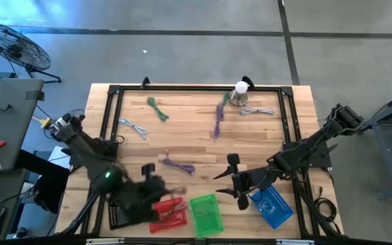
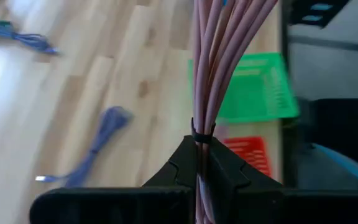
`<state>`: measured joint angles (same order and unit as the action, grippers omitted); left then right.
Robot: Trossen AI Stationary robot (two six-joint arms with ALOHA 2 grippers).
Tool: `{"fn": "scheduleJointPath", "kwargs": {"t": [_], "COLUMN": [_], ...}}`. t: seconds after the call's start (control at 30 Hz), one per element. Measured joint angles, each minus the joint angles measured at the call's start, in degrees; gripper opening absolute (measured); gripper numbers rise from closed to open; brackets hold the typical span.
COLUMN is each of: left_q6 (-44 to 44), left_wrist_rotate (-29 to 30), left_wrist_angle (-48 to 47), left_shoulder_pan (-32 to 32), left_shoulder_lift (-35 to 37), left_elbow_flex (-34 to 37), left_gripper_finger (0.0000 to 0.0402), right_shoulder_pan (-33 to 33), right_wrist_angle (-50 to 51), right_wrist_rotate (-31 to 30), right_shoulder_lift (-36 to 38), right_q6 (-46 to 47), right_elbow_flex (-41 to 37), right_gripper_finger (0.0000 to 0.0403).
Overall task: Pick & Place USB Port
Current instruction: Put the pink USB charger into the red bin
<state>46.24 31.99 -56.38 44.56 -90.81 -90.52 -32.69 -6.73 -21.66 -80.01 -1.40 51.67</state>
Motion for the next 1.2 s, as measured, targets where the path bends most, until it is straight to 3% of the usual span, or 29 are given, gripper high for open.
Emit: {"fn": "scheduleJointPath", "kwargs": {"t": [0.1, 0.27, 0.57, 0.73, 1.2], "left_q6": [6.2, 15.1, 17.3, 20.1, 26.3], "left_wrist_rotate": [1.8, -0.7, -5.4, -5.2, -7.1], "left_wrist_angle": [0.3, 0.1, 4.5, 4.6, 17.1], "left_shoulder_pan": [3.7, 7.0, 6.4, 6.5, 6.4], "left_shoulder_lift": [-2.5, -9.0, -16.8, -17.9, -17.9], "left_elbow_flex": [0.2, 1.4, 1.5, 1.9, 13.5], "left_gripper_finger": [0.0008, 0.0008, 0.0007, 0.0007, 0.0007], "right_shoulder_pan": [-0.1, -0.1, -0.4, -2.1, -8.4], "right_wrist_angle": [0.0, 0.0, -0.6, -1.2, -1.5], "right_wrist_rotate": [1.6, 3.8, 4.1, 4.0, -0.7], "right_shoulder_lift": [0.0, 0.0, 0.0, 0.0, 0.0], "right_q6": [0.7, 1.6, 5.6, 7.0, 7.0], "right_elbow_flex": [0.0, 0.0, 0.0, 0.0, 0.0], "right_gripper_finger": [0.0194, 0.0194, 0.0194, 0.0194, 0.0194]}}
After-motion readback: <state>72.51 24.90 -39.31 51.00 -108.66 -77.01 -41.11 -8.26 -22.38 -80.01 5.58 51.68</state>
